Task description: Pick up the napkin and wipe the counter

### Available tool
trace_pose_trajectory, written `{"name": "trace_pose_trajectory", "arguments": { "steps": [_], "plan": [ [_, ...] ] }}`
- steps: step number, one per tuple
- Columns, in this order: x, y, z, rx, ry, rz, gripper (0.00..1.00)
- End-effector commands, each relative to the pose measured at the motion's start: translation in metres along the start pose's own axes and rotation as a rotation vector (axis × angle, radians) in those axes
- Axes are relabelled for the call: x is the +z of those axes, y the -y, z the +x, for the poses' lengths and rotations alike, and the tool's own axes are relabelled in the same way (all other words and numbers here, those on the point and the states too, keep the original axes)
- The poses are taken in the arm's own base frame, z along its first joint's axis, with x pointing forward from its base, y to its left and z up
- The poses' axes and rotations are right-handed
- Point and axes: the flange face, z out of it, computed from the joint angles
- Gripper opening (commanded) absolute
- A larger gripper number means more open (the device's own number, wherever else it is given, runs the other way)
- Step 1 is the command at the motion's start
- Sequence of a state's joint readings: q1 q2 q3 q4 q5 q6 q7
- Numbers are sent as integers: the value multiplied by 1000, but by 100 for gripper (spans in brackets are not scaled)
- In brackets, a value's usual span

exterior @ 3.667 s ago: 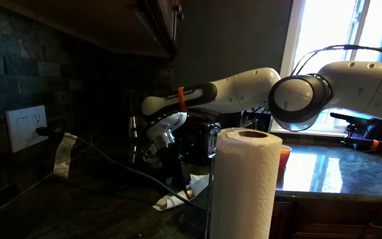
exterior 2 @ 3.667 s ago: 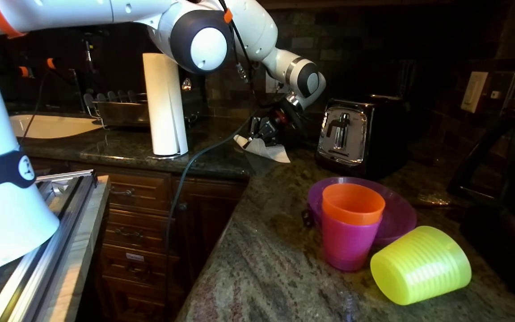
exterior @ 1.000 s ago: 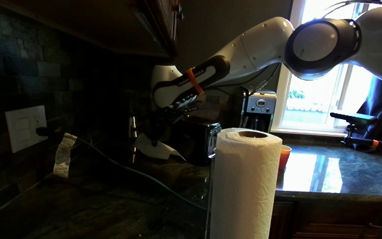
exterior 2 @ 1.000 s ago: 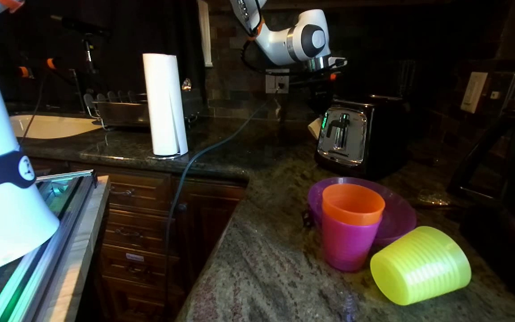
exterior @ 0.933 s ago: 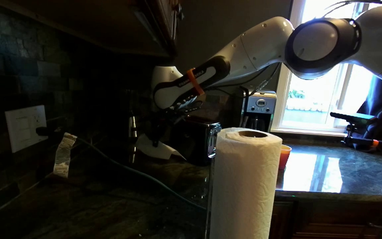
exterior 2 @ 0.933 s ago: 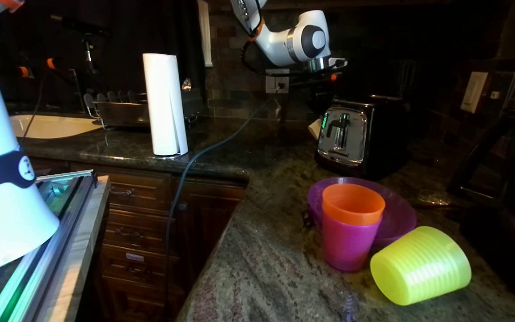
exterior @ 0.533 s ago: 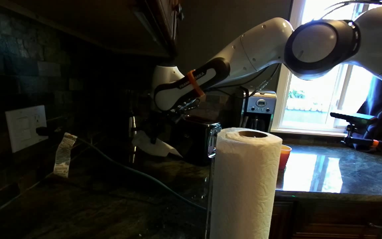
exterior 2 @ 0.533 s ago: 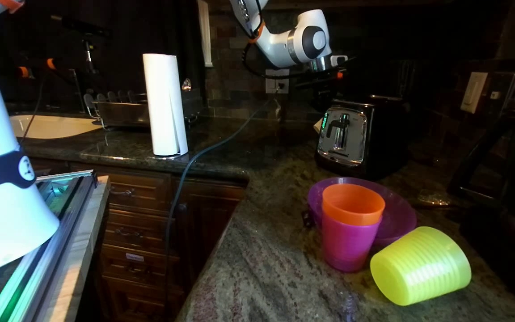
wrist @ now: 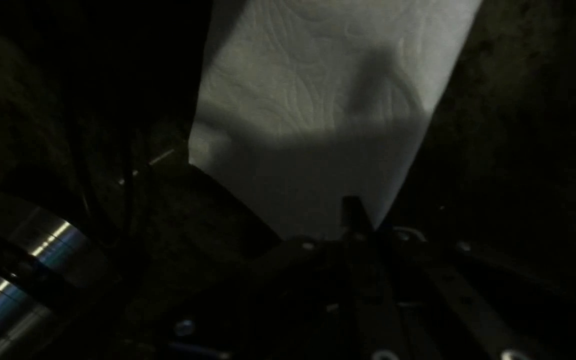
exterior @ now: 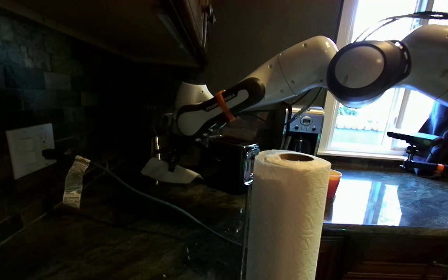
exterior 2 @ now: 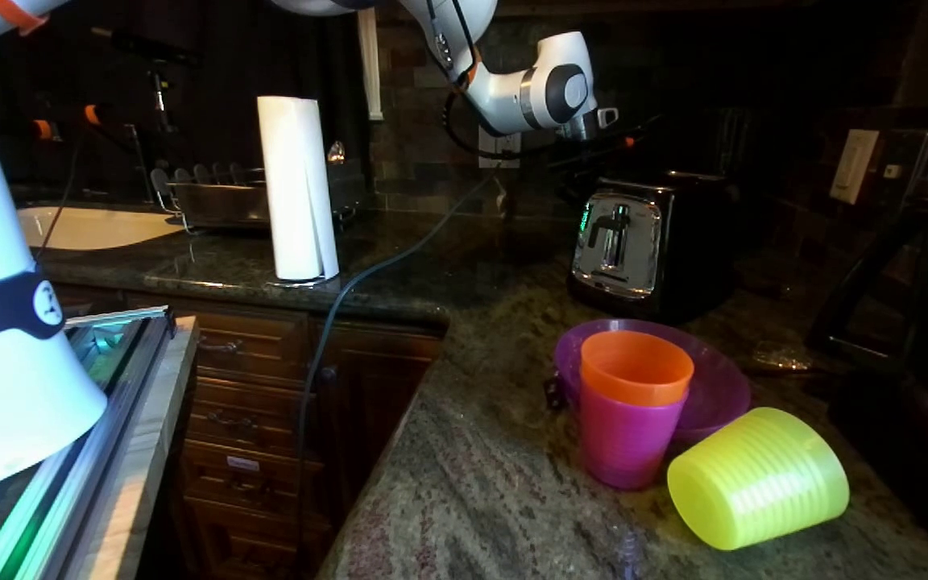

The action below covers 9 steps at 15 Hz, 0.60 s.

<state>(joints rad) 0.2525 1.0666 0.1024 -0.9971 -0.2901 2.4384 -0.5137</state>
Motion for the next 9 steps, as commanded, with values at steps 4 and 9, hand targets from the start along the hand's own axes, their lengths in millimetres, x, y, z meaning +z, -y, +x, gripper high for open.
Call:
{"name": "trace_pose_trajectory", "arguments": {
  "steps": [4,9],
  "plan": [
    [17,7,3,-96,-22,19,1],
    [20,3,5,-137,-30,-12,0]
  ]
}}
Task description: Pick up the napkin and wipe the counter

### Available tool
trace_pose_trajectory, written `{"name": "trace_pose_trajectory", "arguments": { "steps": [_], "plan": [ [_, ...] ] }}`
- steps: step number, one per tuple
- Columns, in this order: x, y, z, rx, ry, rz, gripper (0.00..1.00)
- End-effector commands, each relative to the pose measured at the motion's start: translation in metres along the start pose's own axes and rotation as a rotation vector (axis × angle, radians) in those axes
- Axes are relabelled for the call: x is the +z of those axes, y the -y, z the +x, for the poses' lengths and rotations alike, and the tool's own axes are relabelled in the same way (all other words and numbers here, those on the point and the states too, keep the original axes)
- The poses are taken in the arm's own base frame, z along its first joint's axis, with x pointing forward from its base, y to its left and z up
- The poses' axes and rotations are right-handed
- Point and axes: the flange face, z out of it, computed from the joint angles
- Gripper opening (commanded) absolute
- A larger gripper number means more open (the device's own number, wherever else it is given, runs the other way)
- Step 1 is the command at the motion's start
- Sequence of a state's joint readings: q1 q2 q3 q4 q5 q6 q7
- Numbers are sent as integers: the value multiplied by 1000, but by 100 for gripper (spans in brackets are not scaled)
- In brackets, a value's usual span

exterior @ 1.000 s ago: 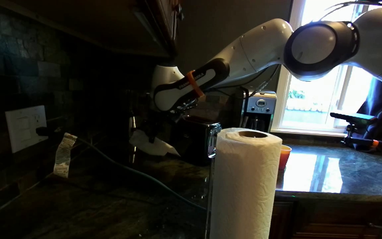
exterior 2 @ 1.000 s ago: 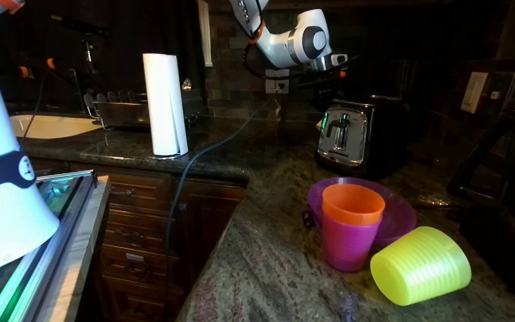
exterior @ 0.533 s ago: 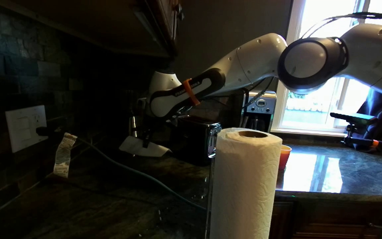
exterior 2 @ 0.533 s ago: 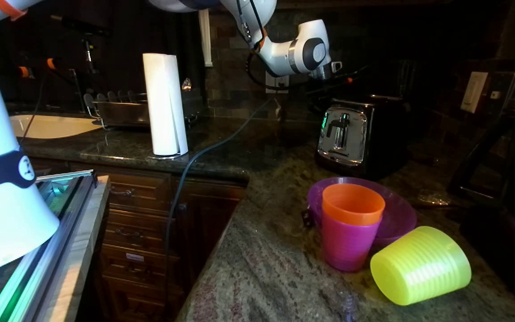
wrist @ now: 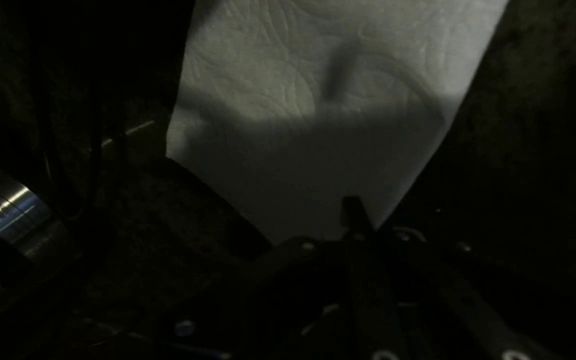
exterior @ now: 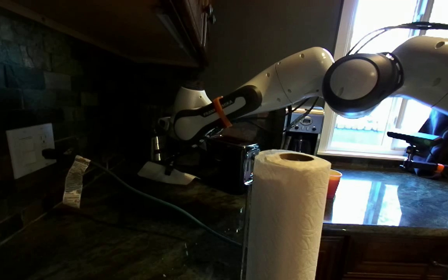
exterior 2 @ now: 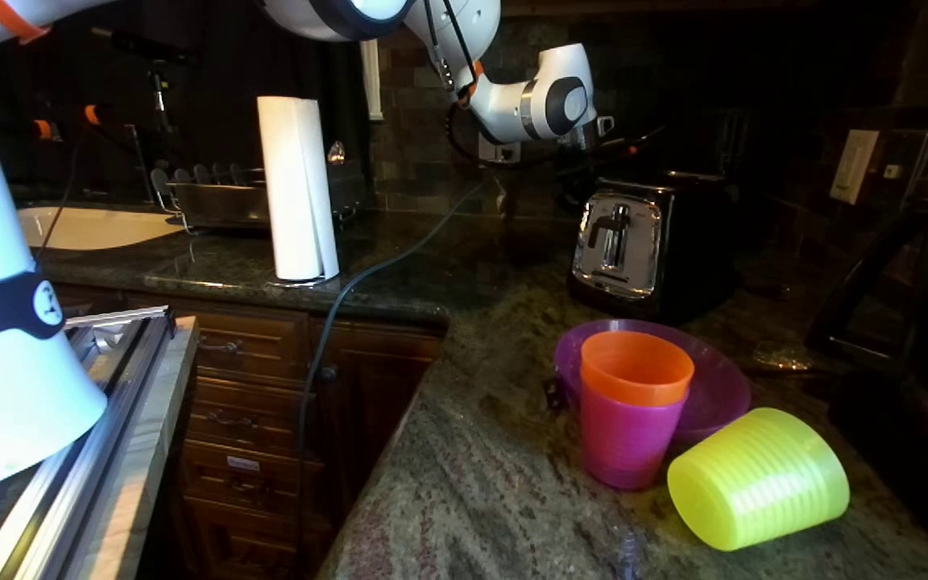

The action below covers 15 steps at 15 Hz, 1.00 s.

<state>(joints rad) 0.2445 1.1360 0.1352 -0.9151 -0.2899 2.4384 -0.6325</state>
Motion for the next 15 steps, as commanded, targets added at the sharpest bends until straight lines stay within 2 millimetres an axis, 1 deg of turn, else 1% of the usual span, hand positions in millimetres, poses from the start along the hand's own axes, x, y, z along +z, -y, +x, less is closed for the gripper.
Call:
{"name": "trace_pose_trajectory", "arguments": {
  "steps": [1,8,15],
  "plan": [
    [8,-1,1,-63,11,-35,0],
    [18,5,11,-314,3,-67,0],
    [29,16,19,-503,-92,-15,0]
  ]
}}
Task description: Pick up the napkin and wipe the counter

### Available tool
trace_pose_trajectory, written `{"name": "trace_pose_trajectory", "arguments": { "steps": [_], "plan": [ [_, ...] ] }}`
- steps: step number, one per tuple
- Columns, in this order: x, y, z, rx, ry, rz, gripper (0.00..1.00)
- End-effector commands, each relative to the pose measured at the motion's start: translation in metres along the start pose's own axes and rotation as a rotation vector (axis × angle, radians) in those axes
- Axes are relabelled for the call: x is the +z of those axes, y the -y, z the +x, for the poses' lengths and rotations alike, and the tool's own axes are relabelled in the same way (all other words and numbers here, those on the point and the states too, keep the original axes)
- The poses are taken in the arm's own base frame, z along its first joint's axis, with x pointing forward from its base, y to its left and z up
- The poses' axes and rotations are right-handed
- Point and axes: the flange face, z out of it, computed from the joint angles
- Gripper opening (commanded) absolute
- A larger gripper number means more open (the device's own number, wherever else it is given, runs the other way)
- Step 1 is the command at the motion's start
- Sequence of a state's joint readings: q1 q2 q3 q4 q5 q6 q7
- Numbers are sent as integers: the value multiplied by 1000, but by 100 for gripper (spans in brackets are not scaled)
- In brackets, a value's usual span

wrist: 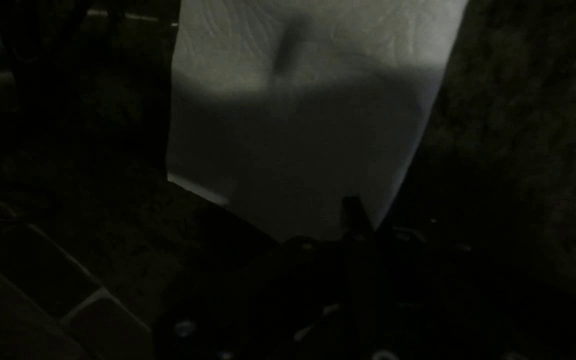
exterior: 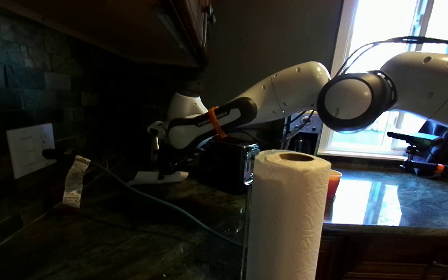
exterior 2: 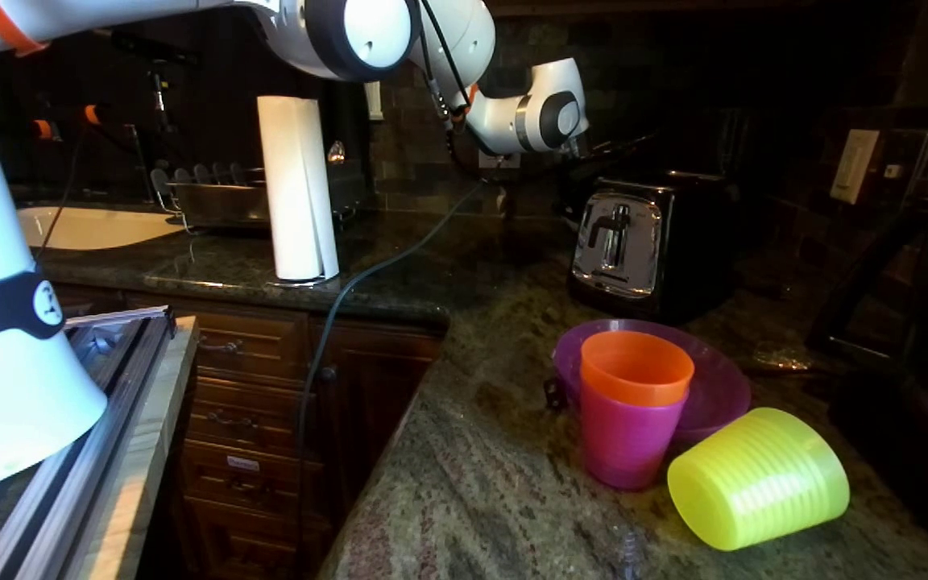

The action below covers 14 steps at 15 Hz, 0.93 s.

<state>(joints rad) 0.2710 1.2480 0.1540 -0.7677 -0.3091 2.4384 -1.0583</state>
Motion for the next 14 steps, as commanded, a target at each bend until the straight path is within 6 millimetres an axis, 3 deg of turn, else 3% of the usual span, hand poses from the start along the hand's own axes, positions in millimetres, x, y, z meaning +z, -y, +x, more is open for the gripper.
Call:
{"name": "trace_pose_trajectory", "arguments": {
  "steps": [1,7,14],
  "plan": [
    [12,3,4,-84,-76,5,0],
    [21,12,12,-177,-149,44,0],
    [25,12,2,-186,-175,75,0]
  ]
}}
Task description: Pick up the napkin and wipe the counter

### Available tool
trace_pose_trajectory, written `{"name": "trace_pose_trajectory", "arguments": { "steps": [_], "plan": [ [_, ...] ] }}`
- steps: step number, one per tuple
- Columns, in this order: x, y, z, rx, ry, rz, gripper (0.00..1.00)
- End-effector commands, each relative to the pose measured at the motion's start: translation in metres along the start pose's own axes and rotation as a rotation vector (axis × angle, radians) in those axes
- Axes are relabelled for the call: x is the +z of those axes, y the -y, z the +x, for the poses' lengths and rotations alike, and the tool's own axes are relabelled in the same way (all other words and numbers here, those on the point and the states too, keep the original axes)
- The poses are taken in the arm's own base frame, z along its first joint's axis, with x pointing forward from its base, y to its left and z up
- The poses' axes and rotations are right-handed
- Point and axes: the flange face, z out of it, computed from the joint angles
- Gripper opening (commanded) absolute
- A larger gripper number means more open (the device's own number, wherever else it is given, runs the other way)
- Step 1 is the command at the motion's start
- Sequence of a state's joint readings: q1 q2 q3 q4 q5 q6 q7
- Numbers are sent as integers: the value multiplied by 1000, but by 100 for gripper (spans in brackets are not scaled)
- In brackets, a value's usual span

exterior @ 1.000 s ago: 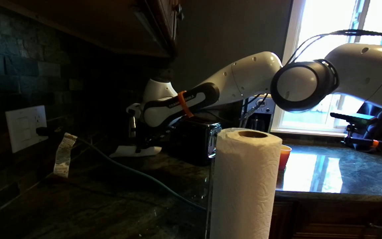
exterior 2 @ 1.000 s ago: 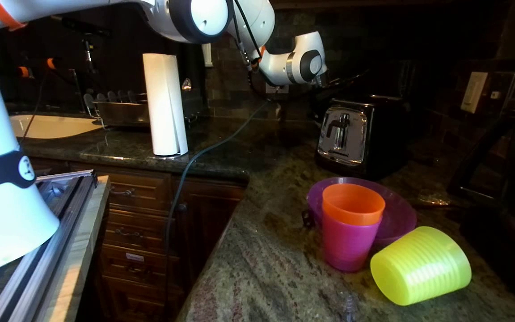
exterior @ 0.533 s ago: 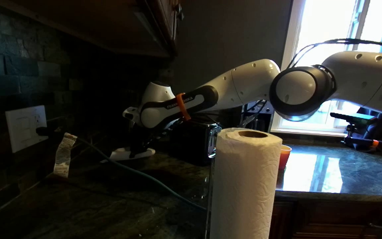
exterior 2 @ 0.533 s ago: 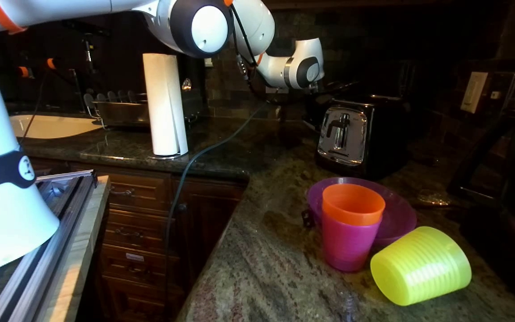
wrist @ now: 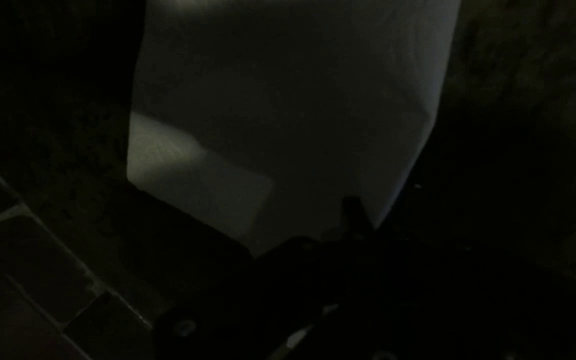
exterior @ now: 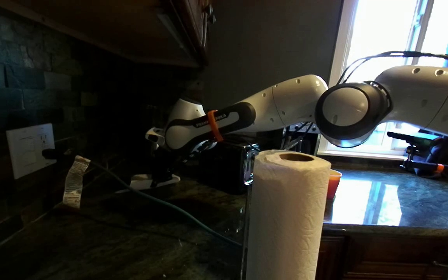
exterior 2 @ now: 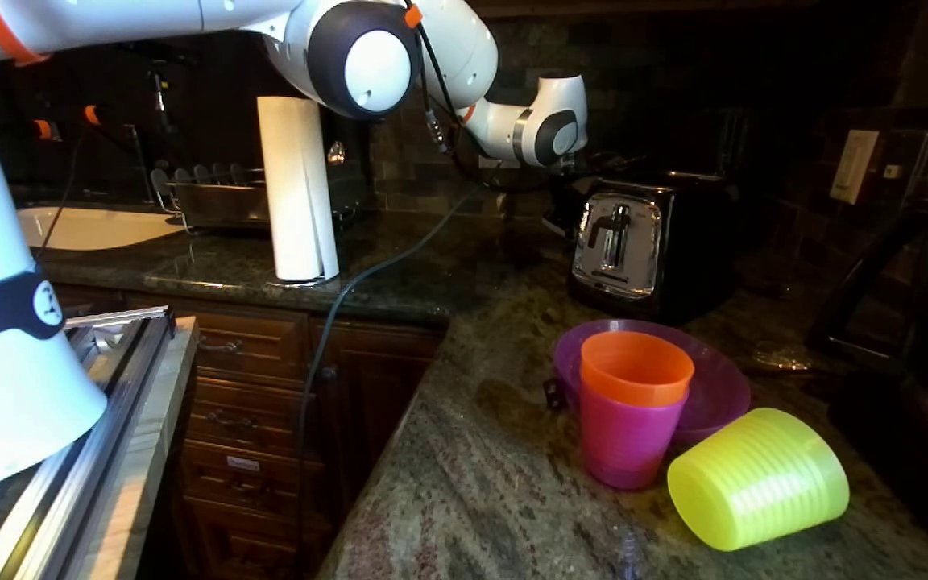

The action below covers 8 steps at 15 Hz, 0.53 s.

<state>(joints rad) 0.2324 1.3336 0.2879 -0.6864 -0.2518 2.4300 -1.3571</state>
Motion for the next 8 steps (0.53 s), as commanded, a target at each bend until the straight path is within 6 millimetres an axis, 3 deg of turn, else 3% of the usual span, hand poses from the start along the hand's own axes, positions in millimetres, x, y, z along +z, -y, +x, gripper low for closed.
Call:
{"name": "trace_pose_trajectory", "arguments": {
  "steps": [1,8],
  "plan": [
    [5,2,-6,0,-46,35,0],
    [8,8,-6,26,-92,112,0]
  ]
}}
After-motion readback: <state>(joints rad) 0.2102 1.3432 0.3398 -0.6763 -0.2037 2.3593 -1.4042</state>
